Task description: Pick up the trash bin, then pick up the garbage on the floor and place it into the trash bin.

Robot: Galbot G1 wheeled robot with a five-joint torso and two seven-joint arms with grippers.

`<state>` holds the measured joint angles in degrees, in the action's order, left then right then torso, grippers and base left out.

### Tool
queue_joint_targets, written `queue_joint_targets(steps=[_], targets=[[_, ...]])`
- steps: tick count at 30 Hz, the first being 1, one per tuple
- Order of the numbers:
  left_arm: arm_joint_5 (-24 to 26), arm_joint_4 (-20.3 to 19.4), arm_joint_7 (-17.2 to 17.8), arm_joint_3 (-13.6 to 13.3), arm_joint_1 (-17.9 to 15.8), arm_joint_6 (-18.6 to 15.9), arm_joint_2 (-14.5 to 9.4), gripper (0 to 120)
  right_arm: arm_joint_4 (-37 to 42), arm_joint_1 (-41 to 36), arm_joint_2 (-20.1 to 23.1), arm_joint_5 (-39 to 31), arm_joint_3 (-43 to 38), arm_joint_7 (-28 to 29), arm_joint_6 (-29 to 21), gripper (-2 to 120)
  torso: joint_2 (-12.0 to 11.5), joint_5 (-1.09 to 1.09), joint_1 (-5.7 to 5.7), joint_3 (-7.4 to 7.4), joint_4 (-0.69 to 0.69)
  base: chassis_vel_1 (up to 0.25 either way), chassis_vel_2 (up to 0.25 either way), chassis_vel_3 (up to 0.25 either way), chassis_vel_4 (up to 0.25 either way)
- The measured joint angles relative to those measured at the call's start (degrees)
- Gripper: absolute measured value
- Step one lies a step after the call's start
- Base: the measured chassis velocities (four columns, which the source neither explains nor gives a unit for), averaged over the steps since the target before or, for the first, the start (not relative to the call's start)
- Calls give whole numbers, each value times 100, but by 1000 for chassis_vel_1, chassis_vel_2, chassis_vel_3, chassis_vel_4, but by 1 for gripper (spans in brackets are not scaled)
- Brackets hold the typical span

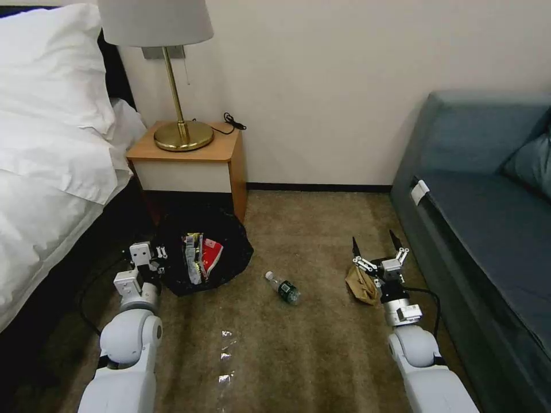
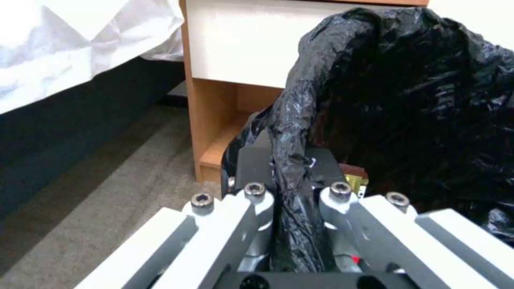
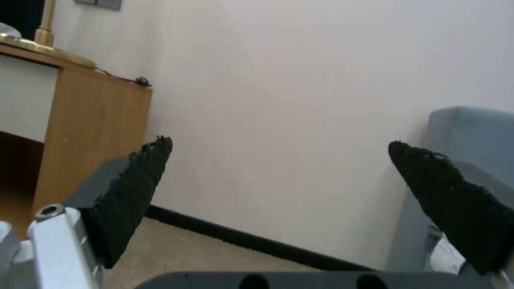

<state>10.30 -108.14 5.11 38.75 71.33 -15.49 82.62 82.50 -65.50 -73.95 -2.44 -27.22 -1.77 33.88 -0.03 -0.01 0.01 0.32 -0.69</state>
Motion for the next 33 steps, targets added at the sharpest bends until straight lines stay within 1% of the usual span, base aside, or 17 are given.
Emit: queue_joint_targets(steps=[7,9,10,12,13,15,19,22,25,27,31,33], targets=[[-20,-37,6,25,63,0,27,5,-140,292,179,-382,230,-99,-293,100,0,0,0,0,0,0,0,0,0],[-43,-44,7,59,109,0,30,5,-249,476,332,-799,440,-218,-655,100,0,1,0,0,0,0,0,0,0],[-43,-44,7,59,109,0,30,5,-249,476,332,-799,440,-218,-655,100,0,1,0,0,0,0,0,0,0],[-73,-55,11,87,143,0,43,5,-381,637,486,-1158,635,-292,-975,100,0,0,0,0,0,0,0,0,0],[-73,-55,11,87,143,0,43,5,-381,637,486,-1158,635,-292,-975,100,0,0,0,0,0,0,0,0,0],[-108,-90,14,101,193,0,69,5,-594,817,602,-1495,856,-318,-1213,100,0,0,0,0,0,0,0,0,0],[-142,-109,17,110,227,0,87,5,-793,959,654,-1744,1011,-324,-1375,100,0,1,0,1,0,0,0,0,0],[-216,-116,50,122,276,-2,109,5,-1111,1172,711,-2160,1225,-342,-1697,100,0,0,0,0,0,0,0,0,0],[-230,-119,63,123,291,-2,122,5,-1211,1226,715,-2262,1291,-342,-1754,100,0,0,0,0,0,0,0,0,0],[-241,-121,96,111,321,-3,165,5,-1507,1390,711,-2478,1435,-364,-1899,100,0,0,0,0,0,0,0,0,0],[-244,-120,102,89,325,-2,181,5,-1709,1498,686,-2558,1498,-442,-1961,100,0,0,0,1,0,0,0,0,0],[-239,-115,104,36,300,-4,201,5,-1939,1652,676,-2613,1576,-600,-2054,100,0,0,0,1,0,0,0,0,0]])
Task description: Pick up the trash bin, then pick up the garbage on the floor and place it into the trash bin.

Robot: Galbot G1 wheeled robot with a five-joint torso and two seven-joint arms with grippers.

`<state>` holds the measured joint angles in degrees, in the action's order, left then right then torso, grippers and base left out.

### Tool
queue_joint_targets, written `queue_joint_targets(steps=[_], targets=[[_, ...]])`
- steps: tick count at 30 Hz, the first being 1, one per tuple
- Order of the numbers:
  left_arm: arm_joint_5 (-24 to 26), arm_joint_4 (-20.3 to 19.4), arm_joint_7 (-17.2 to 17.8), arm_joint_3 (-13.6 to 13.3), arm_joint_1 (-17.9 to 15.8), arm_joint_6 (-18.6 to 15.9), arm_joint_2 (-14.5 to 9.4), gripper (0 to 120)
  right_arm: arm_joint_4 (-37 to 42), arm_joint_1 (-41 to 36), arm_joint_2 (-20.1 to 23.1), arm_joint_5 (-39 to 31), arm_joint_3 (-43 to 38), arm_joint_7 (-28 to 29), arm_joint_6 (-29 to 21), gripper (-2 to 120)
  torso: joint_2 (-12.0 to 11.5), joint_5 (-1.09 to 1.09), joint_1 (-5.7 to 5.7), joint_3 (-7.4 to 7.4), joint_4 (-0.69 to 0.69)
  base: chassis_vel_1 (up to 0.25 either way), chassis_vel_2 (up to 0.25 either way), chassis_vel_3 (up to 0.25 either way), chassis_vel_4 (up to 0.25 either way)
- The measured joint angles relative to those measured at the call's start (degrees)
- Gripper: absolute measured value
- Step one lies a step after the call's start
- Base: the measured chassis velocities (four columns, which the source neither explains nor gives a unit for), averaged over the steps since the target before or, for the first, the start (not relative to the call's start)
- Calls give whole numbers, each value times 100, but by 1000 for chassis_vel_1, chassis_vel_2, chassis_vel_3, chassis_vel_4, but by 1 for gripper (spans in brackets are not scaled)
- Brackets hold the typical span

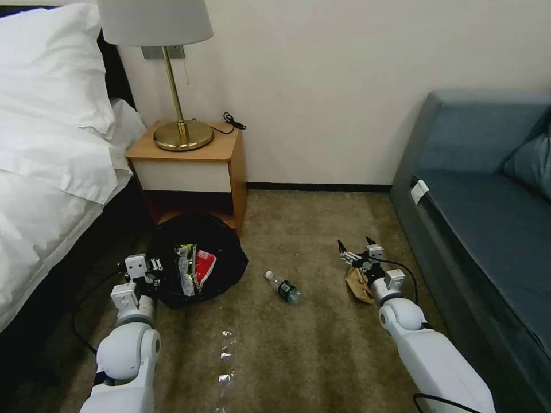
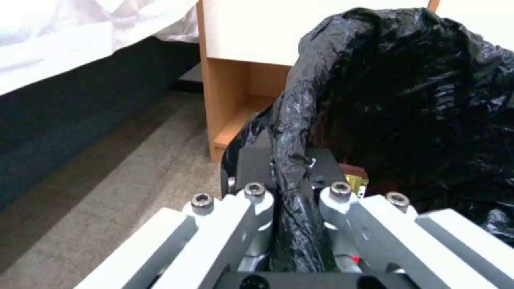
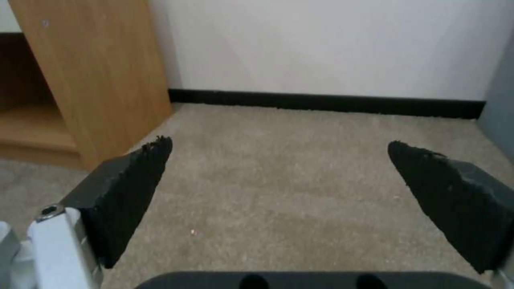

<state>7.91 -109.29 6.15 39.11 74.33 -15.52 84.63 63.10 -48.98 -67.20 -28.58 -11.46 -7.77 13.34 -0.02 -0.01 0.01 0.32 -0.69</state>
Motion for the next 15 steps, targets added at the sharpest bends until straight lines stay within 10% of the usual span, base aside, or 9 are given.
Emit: queue_joint_targets(steps=[15], targets=[[12,-72,-56,-45,86,-18,32,5,-705,322,-91,5,224,-383,-225,100,0,0,0,0,-1,0,0,0,0]])
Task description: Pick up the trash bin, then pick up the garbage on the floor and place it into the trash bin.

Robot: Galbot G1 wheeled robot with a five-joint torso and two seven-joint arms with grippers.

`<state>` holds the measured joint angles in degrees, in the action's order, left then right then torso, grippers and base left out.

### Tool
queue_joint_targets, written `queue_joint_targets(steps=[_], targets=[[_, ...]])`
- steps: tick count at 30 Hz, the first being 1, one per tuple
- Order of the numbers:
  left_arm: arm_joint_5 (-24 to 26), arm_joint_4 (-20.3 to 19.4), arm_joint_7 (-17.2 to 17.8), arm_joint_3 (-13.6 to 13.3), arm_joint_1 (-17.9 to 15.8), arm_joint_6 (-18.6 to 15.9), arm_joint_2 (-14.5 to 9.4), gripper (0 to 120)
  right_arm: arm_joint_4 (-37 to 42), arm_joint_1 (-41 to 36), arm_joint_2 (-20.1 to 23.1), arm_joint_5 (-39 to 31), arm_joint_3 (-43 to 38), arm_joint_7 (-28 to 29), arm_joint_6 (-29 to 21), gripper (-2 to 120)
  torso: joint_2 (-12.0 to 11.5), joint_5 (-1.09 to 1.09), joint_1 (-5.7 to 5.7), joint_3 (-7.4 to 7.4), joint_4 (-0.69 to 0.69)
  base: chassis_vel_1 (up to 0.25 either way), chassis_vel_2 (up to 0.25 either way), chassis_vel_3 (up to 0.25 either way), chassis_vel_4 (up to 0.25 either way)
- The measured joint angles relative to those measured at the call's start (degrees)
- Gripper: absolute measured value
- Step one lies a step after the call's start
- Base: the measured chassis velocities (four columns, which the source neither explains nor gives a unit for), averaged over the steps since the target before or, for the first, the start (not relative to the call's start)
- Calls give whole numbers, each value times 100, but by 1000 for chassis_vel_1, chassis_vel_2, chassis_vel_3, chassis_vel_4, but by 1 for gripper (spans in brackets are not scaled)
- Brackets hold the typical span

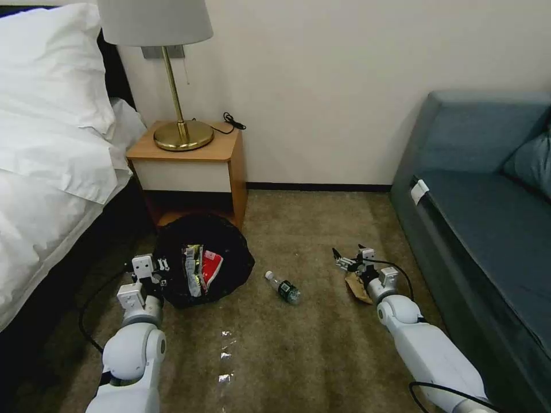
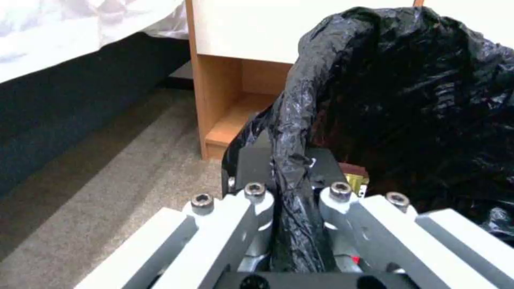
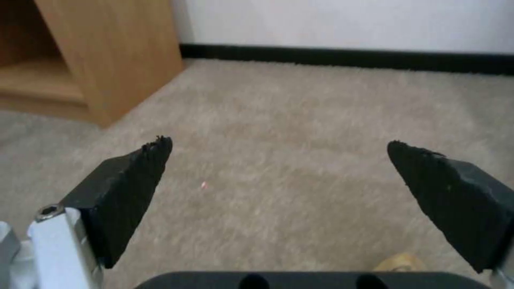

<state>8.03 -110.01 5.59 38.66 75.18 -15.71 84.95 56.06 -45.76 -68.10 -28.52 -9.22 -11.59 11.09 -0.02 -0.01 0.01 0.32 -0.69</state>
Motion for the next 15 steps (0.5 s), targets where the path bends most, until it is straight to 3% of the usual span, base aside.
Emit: queue_joint_targets(steps=[7,15], targets=[[23,-48,-12,22,35,-2,-108,5,-195,99,-119,56,6,-207,-172,100,0,0,0,0,1,0,0,0,0],[-27,-75,-15,-44,66,-3,-59,5,-483,172,-208,172,0,-327,-214,100,0,0,0,0,0,0,0,0,0]])
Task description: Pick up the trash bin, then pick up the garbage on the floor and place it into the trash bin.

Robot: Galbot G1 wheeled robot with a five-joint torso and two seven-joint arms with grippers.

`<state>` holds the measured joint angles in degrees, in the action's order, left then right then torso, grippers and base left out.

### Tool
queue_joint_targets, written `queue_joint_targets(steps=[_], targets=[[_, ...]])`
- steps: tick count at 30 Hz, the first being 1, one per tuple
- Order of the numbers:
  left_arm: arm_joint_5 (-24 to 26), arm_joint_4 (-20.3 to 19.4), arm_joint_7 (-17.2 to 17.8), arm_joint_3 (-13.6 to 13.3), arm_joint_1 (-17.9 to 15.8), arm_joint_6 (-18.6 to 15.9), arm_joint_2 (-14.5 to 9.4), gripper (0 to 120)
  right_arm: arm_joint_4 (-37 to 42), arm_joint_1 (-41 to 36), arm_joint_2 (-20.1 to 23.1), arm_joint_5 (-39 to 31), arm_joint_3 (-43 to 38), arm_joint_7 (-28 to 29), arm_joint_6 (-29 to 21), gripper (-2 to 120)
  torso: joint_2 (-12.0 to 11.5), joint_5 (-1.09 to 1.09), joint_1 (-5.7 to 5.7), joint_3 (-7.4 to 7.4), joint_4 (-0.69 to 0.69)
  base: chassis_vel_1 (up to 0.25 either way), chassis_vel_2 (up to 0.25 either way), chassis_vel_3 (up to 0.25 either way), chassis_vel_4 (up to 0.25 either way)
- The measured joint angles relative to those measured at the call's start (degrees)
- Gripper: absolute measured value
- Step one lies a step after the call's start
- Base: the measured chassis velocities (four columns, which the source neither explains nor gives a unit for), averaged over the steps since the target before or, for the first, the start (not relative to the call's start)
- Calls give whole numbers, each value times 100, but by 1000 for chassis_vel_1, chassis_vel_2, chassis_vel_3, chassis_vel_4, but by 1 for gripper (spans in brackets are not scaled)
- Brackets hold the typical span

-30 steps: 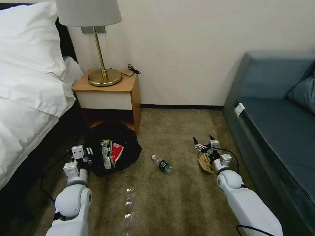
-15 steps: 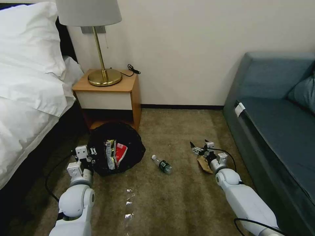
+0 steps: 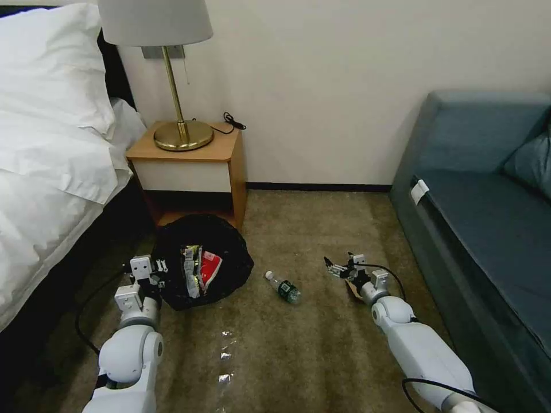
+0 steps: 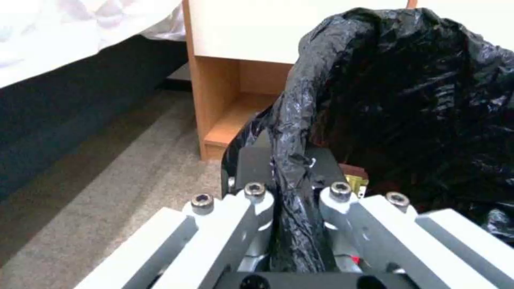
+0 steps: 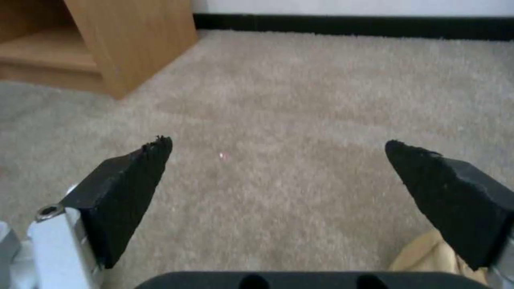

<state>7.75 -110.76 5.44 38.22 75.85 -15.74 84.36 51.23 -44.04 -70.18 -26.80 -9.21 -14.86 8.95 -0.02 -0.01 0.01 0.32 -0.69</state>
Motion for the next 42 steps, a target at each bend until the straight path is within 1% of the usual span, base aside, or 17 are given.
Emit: queue_joint_targets(steps=[10,16,28,42], targets=[[-4,-27,-2,40,68,18,4,5,-427,-37,-37,104,-139,-44,-84,100,0,0,0,0,0,0,0,0,0],[-24,-43,-2,-7,81,24,44,5,-521,-11,-35,129,-150,-42,-142,100,0,0,0,0,-1,0,0,0,0],[-23,-214,0,23,262,30,16,5,-885,219,-139,113,-123,91,-558,100,0,0,0,0,0,0,0,0,0],[-10,-357,15,41,326,8,12,5,-1473,453,-180,270,-323,142,-668,100,0,0,0,0,0,0,0,0,0]])
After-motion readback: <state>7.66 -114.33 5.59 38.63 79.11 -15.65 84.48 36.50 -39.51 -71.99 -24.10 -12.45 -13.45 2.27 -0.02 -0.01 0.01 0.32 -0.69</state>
